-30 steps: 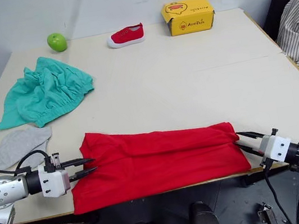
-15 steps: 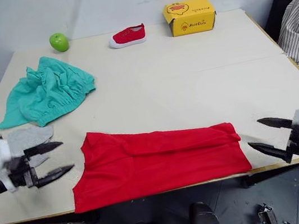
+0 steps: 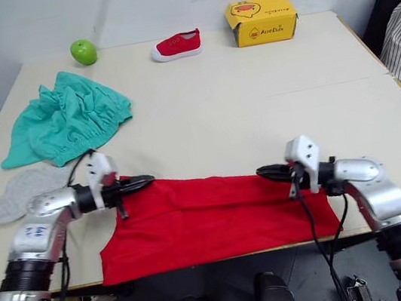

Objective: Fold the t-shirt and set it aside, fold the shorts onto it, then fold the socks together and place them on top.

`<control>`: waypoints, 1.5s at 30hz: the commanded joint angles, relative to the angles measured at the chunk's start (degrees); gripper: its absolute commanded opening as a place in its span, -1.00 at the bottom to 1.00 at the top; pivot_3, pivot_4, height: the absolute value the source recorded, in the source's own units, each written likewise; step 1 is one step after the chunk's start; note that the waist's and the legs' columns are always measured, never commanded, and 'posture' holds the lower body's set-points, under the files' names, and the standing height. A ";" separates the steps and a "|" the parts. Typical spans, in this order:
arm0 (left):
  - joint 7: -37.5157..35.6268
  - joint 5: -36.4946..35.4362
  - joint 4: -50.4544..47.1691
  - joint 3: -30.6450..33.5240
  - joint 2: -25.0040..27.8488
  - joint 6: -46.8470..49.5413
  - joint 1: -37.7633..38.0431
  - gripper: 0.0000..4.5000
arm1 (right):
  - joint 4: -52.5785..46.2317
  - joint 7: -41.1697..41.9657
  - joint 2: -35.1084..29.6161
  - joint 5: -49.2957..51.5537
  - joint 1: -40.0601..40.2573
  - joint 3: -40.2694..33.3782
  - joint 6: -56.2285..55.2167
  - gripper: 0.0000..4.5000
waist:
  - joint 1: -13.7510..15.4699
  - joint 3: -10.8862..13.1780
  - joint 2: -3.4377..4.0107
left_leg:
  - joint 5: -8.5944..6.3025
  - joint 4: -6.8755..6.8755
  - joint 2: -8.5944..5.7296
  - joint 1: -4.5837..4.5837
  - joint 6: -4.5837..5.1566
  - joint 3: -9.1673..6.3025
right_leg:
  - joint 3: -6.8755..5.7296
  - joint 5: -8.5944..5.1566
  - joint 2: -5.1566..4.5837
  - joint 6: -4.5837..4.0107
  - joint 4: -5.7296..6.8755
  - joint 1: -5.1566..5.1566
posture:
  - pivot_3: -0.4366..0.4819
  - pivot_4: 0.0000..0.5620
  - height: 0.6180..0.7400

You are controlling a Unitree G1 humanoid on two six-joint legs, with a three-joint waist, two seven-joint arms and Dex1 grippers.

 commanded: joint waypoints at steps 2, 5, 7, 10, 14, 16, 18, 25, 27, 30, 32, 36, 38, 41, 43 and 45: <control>-4.67 1.78 -0.78 -0.57 1.28 -2.64 1.19 -1.00 | 2.68 1.87 -0.06 -5.02 0.74 1.33 -6.26 -0.99 | -0.06 0.00 0.00 | 0.00 0.00 0.04 -0.01 -0.02 0.00 | 0.01 0.00 0.04 0.00 0.01 -0.02 | -0.05 -0.47 1.00; -8.06 1.49 -2.86 -0.03 2.88 -4.35 3.87 -1.00 | 3.06 2.84 -0.52 -6.39 3.03 1.02 -9.34 -0.99 | -0.25 0.00 0.00 | 0.00 0.02 0.07 0.15 -0.02 -0.03 | 0.14 0.00 0.05 0.00 -0.01 0.02 | -0.05 -0.47 1.00; -9.30 1.28 -4.31 0.93 3.91 -5.68 5.95 -1.00 | 2.43 2.71 -1.17 -6.65 5.09 -0.05 -10.34 -0.99 | -0.14 -0.01 -0.01 | 0.00 0.02 0.09 0.21 -0.03 -0.07 | 0.18 -0.01 0.04 -0.01 -0.02 0.03 | -0.05 -0.47 1.00; -10.17 1.57 -5.27 1.77 4.88 -7.50 8.10 -1.00 | 0.97 2.24 -1.80 -6.04 7.35 -1.69 -10.67 -0.99 | -0.02 -0.04 -0.07 | -0.01 0.04 0.10 0.24 -0.04 -0.19 | 0.24 -0.02 0.02 -0.03 -0.04 0.03 | -0.05 -0.47 1.00; -8.80 2.98 -5.07 3.70 6.27 -9.71 11.76 -1.00 | -2.48 0.12 -4.00 -3.07 14.08 -8.64 -9.62 -0.99 | 0.22 -0.06 -0.08 | -0.02 0.05 0.15 0.27 0.00 -0.38 | 0.21 -0.02 -0.16 -0.03 -0.01 0.05 | -0.05 -0.47 1.00; -6.97 3.46 -3.96 5.00 6.15 -10.07 12.58 -1.00 | -3.42 -3.18 -4.20 -2.69 16.70 -11.98 -7.79 -0.99 | 0.14 -0.08 -0.10 | -0.05 0.05 0.14 0.27 0.08 -0.40 | 0.20 -0.02 -0.26 -0.03 -0.01 0.07 | -0.05 -0.47 1.00; -5.44 3.46 -2.81 6.20 5.84 -10.31 13.07 -1.00 | -3.58 -6.53 -4.20 -3.08 18.77 -14.99 -6.20 -0.99 | 0.05 -0.08 -0.11 | -0.04 0.05 0.12 0.30 0.16 -0.39 | 0.20 0.01 -0.33 0.01 -0.01 0.11 | -0.05 -0.47 1.00; -0.33 -0.28 -1.66 11.26 3.28 -7.31 11.65 -1.00 | -2.79 -14.99 -0.48 2.39 21.90 -26.05 -1.86 -0.99 | 0.00 -0.08 -0.10 | -0.05 0.03 0.12 0.30 0.17 -0.40 | 0.20 0.01 -0.35 0.02 0.00 0.08 | -0.05 -0.47 1.00; -1.29 -4.97 -4.23 13.35 2.29 -3.39 11.04 -1.00 | -6.31 -13.68 0.76 7.41 22.36 -28.32 0.15 -0.99 | 0.01 -0.08 -0.10 | -0.05 0.02 0.13 0.28 0.17 -0.40 | 0.19 0.01 -0.34 0.02 0.00 0.07 | -0.05 -0.47 1.00; -2.93 -9.77 -8.20 14.57 2.06 2.62 10.52 -1.00 | -11.50 -12.05 1.17 11.46 21.82 -28.50 2.72 -0.99 | -0.13 -0.08 -0.10 | -0.05 0.02 0.15 0.26 0.17 -0.40 | 0.21 0.02 -0.31 0.02 0.00 0.07 | -0.05 -0.47 1.00; -1.64 -9.69 -9.19 14.04 1.29 4.02 9.03 -1.00 | -14.71 -12.33 0.34 10.44 19.72 -25.33 4.76 -0.99 | -0.10 -0.08 -0.10 | -0.05 0.02 0.14 0.28 0.17 -0.40 | 0.21 0.02 -0.31 0.03 0.01 0.08 | -0.05 -0.47 1.00; 0.61 -5.16 -8.11 10.87 -0.94 2.11 6.76 -1.00 | -16.76 -14.02 0.31 6.07 15.60 -17.42 10.29 -0.99 | -0.04 -0.09 -0.10 | -0.05 0.02 0.11 0.28 0.18 -0.40 | 0.21 0.03 -0.30 0.04 0.00 0.08 | -0.05 -0.47 1.00; 2.30 -1.34 -5.54 8.60 -2.04 -0.07 5.47 -1.00 | -14.95 -14.15 0.37 0.66 13.70 -12.27 9.32 -0.99 | -0.03 -0.09 -0.10 | -0.05 0.02 0.05 0.26 0.17 -0.39 | 0.20 0.02 -0.29 0.04 -0.02 0.08 | -0.05 -0.47 1.00; 2.97 2.15 -2.75 6.42 -2.68 -2.49 5.03 -1.00 | -11.61 -13.90 -0.10 -3.26 12.64 -9.25 8.01 -0.99 | 0.16 -0.08 -0.10 | -0.05 0.02 -0.05 0.18 0.18 -0.37 | 0.16 0.02 -0.28 0.04 -0.06 0.04 | -0.05 -0.47 1.00; 3.94 4.28 -1.04 5.37 -2.87 -3.44 5.09 -1.00 | -8.81 -14.33 -0.29 -4.83 12.36 -9.06 6.76 -0.99 | 0.10 -0.08 -0.11 | -0.07 0.02 -0.06 0.15 0.21 -0.36 | 0.13 0.02 -0.27 0.04 -0.06 0.05 | -0.05 -0.47 1.00; 5.29 6.38 0.32 4.72 -2.73 -4.00 5.38 -1.00 | -4.24 -14.76 -0.89 -6.71 12.20 -9.83 3.87 -0.99 | 0.02 -0.13 -0.19 | -0.08 0.03 -0.04 0.17 0.23 -0.34 | 0.15 0.04 -0.28 0.08 -0.10 0.07 | -0.05 -0.47 1.00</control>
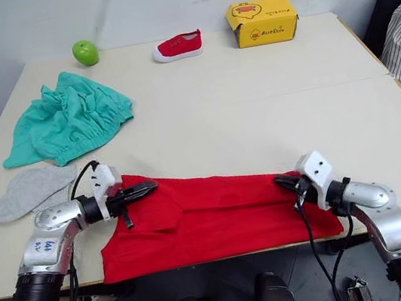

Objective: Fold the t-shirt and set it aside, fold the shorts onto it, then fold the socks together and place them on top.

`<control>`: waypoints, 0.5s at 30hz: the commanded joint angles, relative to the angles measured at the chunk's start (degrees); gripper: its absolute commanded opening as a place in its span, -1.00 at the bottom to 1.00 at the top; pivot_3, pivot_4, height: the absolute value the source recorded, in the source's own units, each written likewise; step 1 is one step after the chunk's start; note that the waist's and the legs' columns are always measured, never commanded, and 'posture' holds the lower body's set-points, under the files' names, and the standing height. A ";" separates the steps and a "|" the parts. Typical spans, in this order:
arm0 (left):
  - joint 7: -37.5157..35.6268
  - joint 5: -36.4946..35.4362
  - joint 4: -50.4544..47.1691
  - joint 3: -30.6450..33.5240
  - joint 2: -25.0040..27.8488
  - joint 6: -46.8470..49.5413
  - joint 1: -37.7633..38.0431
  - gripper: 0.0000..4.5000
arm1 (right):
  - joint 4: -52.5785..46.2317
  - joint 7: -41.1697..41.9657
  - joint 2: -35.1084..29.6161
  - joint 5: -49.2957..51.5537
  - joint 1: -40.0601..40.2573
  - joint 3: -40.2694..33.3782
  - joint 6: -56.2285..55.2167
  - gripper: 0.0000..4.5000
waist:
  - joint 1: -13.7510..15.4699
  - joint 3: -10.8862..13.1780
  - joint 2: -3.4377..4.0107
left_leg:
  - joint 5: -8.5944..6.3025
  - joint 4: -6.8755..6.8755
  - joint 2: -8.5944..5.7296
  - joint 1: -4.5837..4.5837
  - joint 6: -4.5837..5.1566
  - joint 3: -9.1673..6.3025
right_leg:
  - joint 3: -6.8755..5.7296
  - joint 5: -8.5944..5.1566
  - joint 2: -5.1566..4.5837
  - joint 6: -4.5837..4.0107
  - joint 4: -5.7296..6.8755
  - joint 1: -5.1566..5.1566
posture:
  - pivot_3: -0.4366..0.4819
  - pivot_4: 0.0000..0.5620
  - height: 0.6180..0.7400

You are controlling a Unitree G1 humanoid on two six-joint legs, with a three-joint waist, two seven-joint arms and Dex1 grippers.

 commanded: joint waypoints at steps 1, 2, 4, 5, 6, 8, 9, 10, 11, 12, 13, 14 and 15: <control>2.62 3.17 1.04 -0.28 0.26 -1.21 -0.03 -1.00 | 7.19 -0.40 -2.24 -3.54 0.06 -1.99 -5.20 -0.99 | -0.02 -0.07 -0.12 | 0.00 0.01 0.01 0.01 0.00 0.00 | 0.00 0.00 0.00 0.00 -0.05 0.01 | -0.05 -0.47 1.00; 3.32 3.54 1.41 -0.11 0.22 -1.22 0.06 -1.00 | 9.39 -0.22 -2.94 -4.05 0.29 -2.62 -6.86 -0.99 | 0.03 -0.08 -0.13 | 0.00 0.01 0.03 0.09 0.00 0.00 | 0.00 0.00 -0.02 0.01 -0.04 0.08 | -0.05 -0.47 1.00; 4.96 4.13 1.92 0.22 0.15 -0.38 0.33 -1.00 | 13.66 -0.56 -3.87 -3.83 0.57 -4.51 -9.16 -0.99 | 0.12 -0.13 -0.20 | 0.02 0.01 0.08 0.13 0.04 -0.04 | 0.00 0.01 -0.07 0.01 -0.02 0.11 | -0.05 -0.47 1.00; 5.34 4.21 2.12 0.26 0.09 -0.43 0.52 -1.00 | 16.17 -0.92 -4.14 -3.65 0.42 -5.49 -10.20 -0.99 | 0.16 -0.15 -0.22 | 0.03 0.01 0.07 0.15 0.05 -0.05 | 0.00 0.01 -0.08 0.03 -0.01 0.15 | -0.05 -0.47 1.00; 5.50 4.18 2.14 0.21 0.08 -0.33 0.72 -1.00 | 18.28 -1.13 -4.22 -3.55 0.14 -6.22 -11.32 -0.99 | 0.16 -0.17 -0.24 | 0.03 0.01 0.06 0.17 0.07 -0.06 | 0.01 0.02 -0.11 0.04 -0.01 0.18 | -0.05 -0.47 1.00; 6.03 4.36 1.98 0.09 0.10 -0.05 1.01 -1.00 | 23.27 -1.75 -4.53 -3.96 -1.07 -7.65 -14.63 -0.99 | 0.05 -0.32 -0.33 | 0.04 0.01 0.07 0.20 0.08 -0.06 | 0.02 0.03 -0.11 0.05 0.00 0.19 | -0.05 -0.47 1.00; 6.30 4.24 2.00 0.24 -0.02 0.16 1.08 -1.00 | 25.61 -1.96 -4.39 -3.58 -1.93 -8.69 -16.06 -0.99 | -0.04 -0.39 -0.39 | 0.04 0.01 0.08 0.20 0.07 -0.06 | 0.01 0.03 -0.10 0.05 0.00 0.19 | -0.05 -0.47 1.00; 6.47 4.23 2.29 0.36 -0.02 0.00 1.13 -1.00 | 28.39 -2.63 -4.22 -3.04 -3.28 -10.01 -17.26 -0.99 | -0.09 -0.40 -0.39 | 0.04 0.01 0.09 0.22 0.07 -0.05 | 0.01 0.03 -0.08 0.05 0.00 0.20 | -0.05 -0.47 1.00; 6.59 4.16 2.57 0.50 -0.03 -0.25 1.16 -1.00 | 30.72 -3.18 -4.18 -2.69 -4.51 -10.97 -18.17 -0.99 | -0.12 -0.42 -0.37 | 0.04 0.01 0.09 0.22 0.07 -0.05 | 0.02 0.03 -0.09 0.05 0.01 0.20 | -0.05 -0.47 1.00; 6.63 4.03 2.74 0.61 -0.05 -0.40 1.19 -1.00 | 32.34 -3.24 -4.23 -2.47 -5.40 -11.48 -18.99 -0.99 | -0.12 -0.42 -0.37 | 0.04 0.01 0.08 0.25 0.07 -0.03 | 0.05 0.03 -0.10 0.05 0.02 0.20 | -0.05 -0.47 1.00; 6.35 3.62 2.89 0.83 -0.18 -1.02 1.17 -1.00 | 33.48 -2.93 -4.36 -2.24 -6.20 -11.94 -20.10 -0.99 | -0.11 -0.42 -0.36 | 0.05 0.01 0.08 0.25 0.06 -0.02 | 0.06 0.03 -0.11 0.05 0.04 0.20 | -0.05 -0.47 1.00; 5.65 2.71 2.79 1.33 -0.46 -2.12 1.08 -1.00 | 33.63 -2.35 -4.21 -1.20 -6.83 -12.75 -20.64 -0.99 | -0.12 -0.42 -0.35 | 0.05 0.01 0.09 0.25 0.06 -0.02 | 0.06 0.03 -0.10 0.05 0.04 0.20 | -0.05 -0.47 1.00; 4.60 0.87 2.33 2.36 -1.11 -3.21 0.88 -1.00 | 32.61 -1.23 -3.81 0.78 -7.22 -13.90 -20.48 -0.99 | -0.10 -0.40 -0.30 | 0.05 0.01 0.09 0.24 0.06 -0.02 | 0.06 0.03 -0.10 0.04 0.04 0.18 | -0.05 -0.47 1.00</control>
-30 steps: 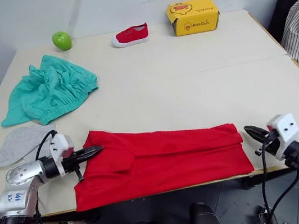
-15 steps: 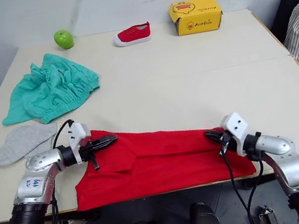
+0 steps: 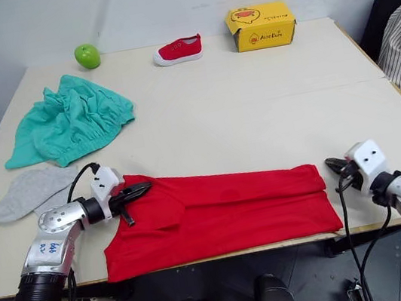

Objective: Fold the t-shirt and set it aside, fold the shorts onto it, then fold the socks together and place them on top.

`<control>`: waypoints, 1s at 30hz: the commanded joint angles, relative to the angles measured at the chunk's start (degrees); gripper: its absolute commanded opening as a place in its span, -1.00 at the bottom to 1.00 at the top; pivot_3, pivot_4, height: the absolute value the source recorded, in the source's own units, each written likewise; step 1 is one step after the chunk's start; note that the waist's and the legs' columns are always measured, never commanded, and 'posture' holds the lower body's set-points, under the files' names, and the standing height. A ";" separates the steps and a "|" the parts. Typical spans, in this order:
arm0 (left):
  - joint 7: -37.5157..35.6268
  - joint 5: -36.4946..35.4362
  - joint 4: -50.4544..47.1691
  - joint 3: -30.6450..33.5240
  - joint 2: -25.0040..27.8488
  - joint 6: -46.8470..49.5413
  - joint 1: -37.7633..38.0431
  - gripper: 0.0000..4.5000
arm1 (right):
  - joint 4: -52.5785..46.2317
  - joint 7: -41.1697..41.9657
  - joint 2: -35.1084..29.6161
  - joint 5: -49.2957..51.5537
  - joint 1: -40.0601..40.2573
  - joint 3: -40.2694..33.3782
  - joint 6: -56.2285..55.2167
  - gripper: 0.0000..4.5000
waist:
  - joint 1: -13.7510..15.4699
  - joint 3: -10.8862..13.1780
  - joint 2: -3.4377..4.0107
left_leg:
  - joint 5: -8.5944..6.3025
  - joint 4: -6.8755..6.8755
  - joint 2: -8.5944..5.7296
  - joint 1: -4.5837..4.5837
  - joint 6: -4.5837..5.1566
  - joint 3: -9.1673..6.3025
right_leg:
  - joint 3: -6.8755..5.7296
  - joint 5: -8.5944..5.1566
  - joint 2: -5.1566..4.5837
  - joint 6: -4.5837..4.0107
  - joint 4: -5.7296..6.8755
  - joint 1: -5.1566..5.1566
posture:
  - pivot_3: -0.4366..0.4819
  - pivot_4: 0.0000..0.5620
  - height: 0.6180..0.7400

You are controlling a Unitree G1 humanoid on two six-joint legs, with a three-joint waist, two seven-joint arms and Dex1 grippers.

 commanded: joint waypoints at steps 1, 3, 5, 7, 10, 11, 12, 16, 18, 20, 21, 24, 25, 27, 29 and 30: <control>-2.06 -3.89 0.13 3.03 -1.48 -1.88 0.53 -1.00 | -1.62 2.57 0.59 5.50 -0.84 -4.57 -0.80 -0.99 | 0.00 0.07 0.12 | 0.00 0.00 0.00 -0.03 0.00 0.00 | 0.01 0.00 0.00 0.00 0.01 -0.04 | -0.05 -0.47 1.00; -4.85 -7.05 -2.01 4.43 -1.83 -2.17 0.24 -1.00 | -10.05 7.22 0.81 10.93 1.09 -4.90 3.82 -0.99 | 0.02 0.12 0.17 | 0.00 0.00 0.03 -0.14 0.00 0.01 | 0.02 0.00 0.01 0.00 0.01 -0.14 | -0.05 -0.47 1.00; -7.71 -8.09 -4.12 4.08 -1.26 -2.24 0.55 -1.00 | -15.92 10.33 -0.09 12.08 3.36 -3.17 7.41 -0.99 | 0.01 0.15 0.22 | 0.00 0.00 0.03 -0.15 -0.01 0.00 | 0.02 0.00 0.02 0.00 0.01 -0.15 | -0.05 -0.47 1.00; -9.75 -8.60 -6.79 3.02 -0.84 -1.43 1.21 -1.00 | -18.98 12.64 -1.63 10.62 5.15 -0.56 10.23 -0.99 | 0.03 0.15 0.22 | -0.01 0.00 0.07 -0.17 -0.03 0.00 | 0.00 0.00 0.07 0.00 0.00 -0.15 | -0.05 -0.47 1.00; -11.29 -6.16 -9.69 -0.47 -1.02 -1.72 2.43 -1.00 | -17.15 15.16 -3.10 7.32 4.01 2.89 11.27 -0.99 | 0.01 0.14 0.23 | -0.02 0.00 0.03 -0.15 -0.01 0.01 | 0.00 0.00 0.04 0.00 -0.05 -0.12 | -0.05 -0.47 1.00; -11.12 -5.47 -9.76 -1.09 -1.13 -1.96 2.63 -1.00 | -15.67 15.63 -3.35 6.75 3.07 3.26 10.99 -0.99 | 0.01 0.15 0.23 | -0.03 0.00 -0.01 -0.13 0.00 0.03 | 0.02 0.00 0.01 0.01 -0.05 -0.12 | -0.05 -0.47 1.00; -10.96 -5.13 -9.78 -1.35 -1.18 -2.02 2.74 -1.00 | -14.71 15.94 -3.50 6.42 2.45 3.41 10.84 -0.99 | 0.02 0.15 0.23 | -0.03 0.00 -0.01 -0.13 0.01 0.04 | 0.02 0.00 0.00 0.01 -0.04 -0.12 | -0.05 -0.47 1.00; -10.80 -3.71 -10.04 -2.96 -1.15 -1.75 3.99 -1.00 | -7.35 19.08 -4.87 3.93 -2.50 4.41 7.64 -0.99 | 0.00 0.19 0.29 | -0.02 0.00 0.00 -0.14 0.01 0.03 | 0.02 0.00 0.02 0.01 -0.04 -0.14 | -0.05 -0.47 1.00; -10.44 -2.76 -9.74 -3.46 -1.11 -1.64 4.46 -1.00 | -3.27 22.71 -5.82 2.65 -5.32 5.76 5.17 -0.99 | -0.03 0.21 0.32 | -0.02 0.00 -0.01 -0.14 0.01 0.04 | 0.02 0.00 0.02 0.01 -0.04 -0.15 | -0.05 -0.47 1.00; -9.70 -1.85 -9.63 -3.74 -0.99 -1.11 4.62 -1.00 | -1.17 26.63 -6.12 2.73 -7.23 6.66 3.82 -0.99 | -0.03 0.21 0.31 | -0.02 0.00 0.02 -0.15 0.01 0.04 | 0.01 0.00 0.04 0.00 -0.05 -0.15 | -0.05 -0.47 1.00; -9.46 -1.51 -9.60 -3.84 -0.96 -0.97 4.67 -1.00 | -0.50 28.06 -6.11 2.88 -7.87 6.81 3.58 -0.99 | -0.02 0.21 0.32 | -0.03 0.00 0.02 -0.15 0.01 0.04 | 0.00 0.00 0.07 0.00 -0.07 -0.15 | -0.05 -0.47 1.00; -8.70 -0.55 -8.92 -4.05 -1.01 -0.53 4.66 -1.00 | 0.03 33.69 -6.29 3.40 -8.82 7.34 1.35 -0.99 | -0.01 0.21 0.32 | -0.02 0.00 0.03 -0.14 0.01 0.04 | 0.00 0.00 0.05 0.00 -0.06 -0.14 | -0.05 -0.47 1.00; -8.42 -0.36 -8.68 -4.07 -1.01 -0.35 4.65 -1.00 | -0.72 36.10 -6.49 3.96 -8.54 7.59 1.06 -0.99 | 0.02 0.21 0.32 | -0.02 0.00 0.03 -0.14 0.01 0.04 | 0.00 0.00 0.04 0.00 -0.06 -0.14 | -0.05 -0.47 1.00; -8.07 -0.16 -8.44 -4.08 -1.05 -0.21 4.55 -1.00 | -2.07 38.14 -6.56 4.62 -8.21 7.55 0.94 -0.99 | 0.03 0.21 0.32 | -0.02 0.00 0.02 -0.14 0.01 0.04 | 0.01 0.00 0.01 0.00 -0.05 -0.14 | -0.05 -0.47 1.00; -7.83 -0.03 -8.36 -4.05 -1.07 0.11 4.50 -1.00 | -3.64 39.32 -6.60 5.47 -7.78 7.13 1.96 -0.99 | 0.02 0.21 0.33 | -0.02 0.00 0.02 -0.13 0.01 0.03 | 0.01 0.00 0.01 0.00 -0.04 -0.13 | -0.05 -0.47 1.00; -7.79 0.03 -8.23 -4.03 -1.05 0.15 4.47 -1.00 | -4.55 39.95 -6.82 5.62 -7.31 7.08 2.04 -0.99 | 0.02 0.21 0.33 | -0.02 0.00 0.02 -0.12 0.01 0.03 | 0.01 0.00 0.00 0.00 -0.03 -0.13 | -0.05 -0.47 1.00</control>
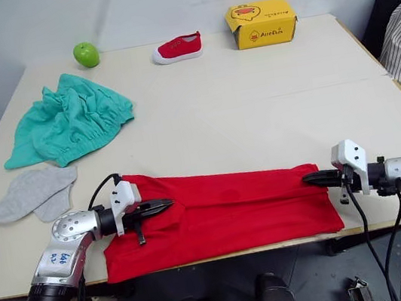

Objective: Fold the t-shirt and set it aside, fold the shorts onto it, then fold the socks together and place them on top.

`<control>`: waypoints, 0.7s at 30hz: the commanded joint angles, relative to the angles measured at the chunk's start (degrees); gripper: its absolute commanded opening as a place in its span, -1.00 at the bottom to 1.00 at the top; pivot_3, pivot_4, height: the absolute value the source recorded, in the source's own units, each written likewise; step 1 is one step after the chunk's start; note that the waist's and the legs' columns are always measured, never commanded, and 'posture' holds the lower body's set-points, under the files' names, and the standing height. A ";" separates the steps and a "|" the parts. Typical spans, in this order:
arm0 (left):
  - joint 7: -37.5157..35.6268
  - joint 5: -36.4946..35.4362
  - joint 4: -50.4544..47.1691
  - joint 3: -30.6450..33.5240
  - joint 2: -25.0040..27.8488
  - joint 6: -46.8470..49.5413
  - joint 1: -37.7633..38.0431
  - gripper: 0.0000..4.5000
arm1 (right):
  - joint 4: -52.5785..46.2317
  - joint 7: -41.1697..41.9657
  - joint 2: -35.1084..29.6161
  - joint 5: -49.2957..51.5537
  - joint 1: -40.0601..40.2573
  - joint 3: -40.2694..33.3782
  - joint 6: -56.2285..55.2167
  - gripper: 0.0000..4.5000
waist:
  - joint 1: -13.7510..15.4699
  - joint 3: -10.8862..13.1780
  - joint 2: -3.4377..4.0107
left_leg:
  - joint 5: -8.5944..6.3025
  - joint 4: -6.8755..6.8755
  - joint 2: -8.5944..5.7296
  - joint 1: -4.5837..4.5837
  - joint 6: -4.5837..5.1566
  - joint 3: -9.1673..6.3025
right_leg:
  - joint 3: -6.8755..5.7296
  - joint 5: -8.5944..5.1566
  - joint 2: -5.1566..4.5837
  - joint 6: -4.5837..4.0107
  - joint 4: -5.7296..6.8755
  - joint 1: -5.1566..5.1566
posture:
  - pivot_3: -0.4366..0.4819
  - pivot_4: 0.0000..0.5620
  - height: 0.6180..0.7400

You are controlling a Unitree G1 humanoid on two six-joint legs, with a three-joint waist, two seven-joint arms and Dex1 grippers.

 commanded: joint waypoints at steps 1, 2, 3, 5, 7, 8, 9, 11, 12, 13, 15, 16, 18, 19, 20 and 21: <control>0.75 0.99 0.48 -0.11 0.32 0.52 -0.13 -1.00 | -4.33 3.03 -1.90 2.01 1.22 -1.20 0.13 -0.99 | 0.00 0.00 0.00 | 0.00 0.00 0.00 0.01 0.00 0.00 | 0.00 0.00 0.00 0.00 0.01 0.00 | -0.05 -0.47 1.00; 0.80 1.09 0.69 -0.09 0.38 0.49 -0.17 -1.00 | -5.81 3.63 -2.53 2.43 2.27 -1.24 1.64 -0.99 | 0.06 0.00 0.01 | 0.00 0.00 0.01 0.01 0.00 -0.01 | 0.00 0.00 0.00 0.00 0.01 0.00 | -0.05 -0.47 1.00; 0.82 1.14 0.87 -0.08 0.44 0.46 -0.21 -1.00 | -7.00 4.02 -2.94 2.81 3.13 -1.38 2.59 -0.99 | 0.12 0.00 0.01 | 0.00 0.00 0.00 0.00 0.00 -0.02 | 0.00 0.00 -0.01 0.00 0.01 0.00 | -0.05 -0.47 1.00; 0.85 1.18 1.31 0.04 0.59 0.38 -0.32 -1.00 | -9.68 4.80 -3.79 3.64 5.20 -1.50 4.57 -0.99 | 0.13 0.00 0.01 | 0.00 0.00 -0.02 -0.01 0.00 -0.04 | -0.02 0.00 -0.04 0.00 0.01 0.00 | -0.05 -0.47 1.00; 0.85 1.20 1.80 0.28 0.82 0.23 -0.53 -1.00 | -12.74 5.41 -4.85 4.19 8.06 -1.57 5.69 -0.99 | 0.14 -0.01 0.02 | 0.00 0.00 -0.01 0.00 0.00 -0.05 | -0.02 0.00 -0.05 0.00 0.00 0.00 | -0.05 -0.47 1.00; 0.78 1.13 2.05 0.51 1.01 0.16 -0.68 -1.00 | -14.29 5.37 -5.44 4.57 9.93 -1.90 6.55 -0.99 | 0.15 -0.01 0.02 | 0.00 0.00 -0.01 0.00 0.00 -0.05 | -0.02 0.00 -0.06 0.00 0.01 0.00 | -0.05 -0.47 1.00; 0.72 1.02 2.37 0.78 1.18 -0.03 -0.87 -1.00 | -15.14 4.73 -5.61 4.73 11.17 -2.44 6.59 -0.99 | 0.14 -0.01 0.02 | 0.00 0.00 0.00 0.01 0.00 -0.07 | -0.03 0.00 -0.05 -0.01 0.01 0.01 | -0.05 -0.47 1.00; 0.48 0.57 2.60 1.43 1.56 -0.14 -1.14 -1.00 | -16.33 3.18 -6.02 5.54 13.18 -4.17 7.62 -0.99 | 0.13 -0.01 0.02 | 0.00 0.00 -0.01 0.01 0.00 -0.08 | -0.04 0.00 -0.06 -0.01 0.01 0.01 | -0.05 -0.47 1.00; 0.26 0.27 2.55 1.76 1.73 -0.27 -1.16 -1.00 | -16.65 2.66 -6.26 5.72 13.97 -5.11 7.42 -0.99 | 0.10 -0.01 0.02 | 0.00 0.00 -0.01 0.02 0.00 -0.08 | -0.03 0.00 -0.06 -0.01 0.02 0.01 | -0.05 -0.47 1.00; -0.02 -0.03 2.52 2.07 2.00 -0.32 -1.14 -1.00 | -17.19 2.17 -6.54 6.14 14.83 -6.09 7.80 -0.99 | 0.03 -0.01 0.02 | 0.00 0.00 -0.02 0.02 0.00 -0.08 | -0.03 0.00 -0.07 -0.01 0.02 0.01 | -0.05 -0.47 1.00; -0.77 -0.74 2.72 2.93 2.70 -0.79 -1.16 -1.00 | -19.08 1.36 -7.07 7.50 16.70 -8.44 9.11 -0.99 | 0.03 0.00 0.03 | 0.00 0.00 -0.01 0.02 0.00 -0.07 | -0.02 0.00 -0.06 -0.01 0.02 0.00 | -0.05 -0.47 1.00; -1.25 -1.28 2.85 3.41 2.95 -0.98 -1.22 -1.00 | -20.47 0.90 -7.19 8.33 17.40 -9.36 10.32 -0.99 | 0.04 0.00 0.03 | 0.00 0.00 0.00 0.01 -0.01 -0.07 | -0.03 -0.01 -0.05 -0.01 0.01 -0.01 | -0.05 -0.47 1.00; -2.65 -4.10 2.09 5.00 2.84 -0.39 -1.52 -1.00 | -25.04 -1.76 -6.29 11.63 17.45 -11.24 14.60 -0.99 | -0.01 0.00 0.02 | -0.01 -0.01 0.02 0.01 -0.02 -0.08 | -0.04 -0.01 -0.04 -0.02 0.01 -0.01 | -0.05 -0.47 1.00; -3.18 -6.06 1.33 6.00 2.51 0.54 -1.88 -1.00 | -27.81 -3.88 -5.33 13.84 16.74 -11.89 17.62 -0.99 | -0.05 0.02 0.02 | -0.01 -0.01 0.02 0.01 -0.02 -0.08 | -0.04 -0.01 -0.04 -0.02 0.01 -0.01 | -0.05 -0.47 1.00; -3.39 -7.69 0.62 6.84 2.11 1.55 -2.34 -1.00 | -30.15 -6.22 -4.24 15.70 15.78 -12.25 20.31 -0.99 | -0.08 0.01 0.02 | -0.01 -0.01 0.02 -0.01 -0.02 -0.08 | -0.03 -0.01 -0.06 -0.02 0.01 -0.03 | -0.05 -0.47 1.00; -3.27 -8.79 0.13 7.39 1.72 2.39 -2.98 -1.00 | -32.29 -8.96 -2.75 17.52 14.45 -12.25 22.85 -0.99 | -0.06 0.02 0.02 | -0.01 -0.01 0.04 0.01 -0.02 -0.08 | -0.02 -0.01 -0.05 -0.02 0.03 -0.02 | -0.05 -0.47 1.00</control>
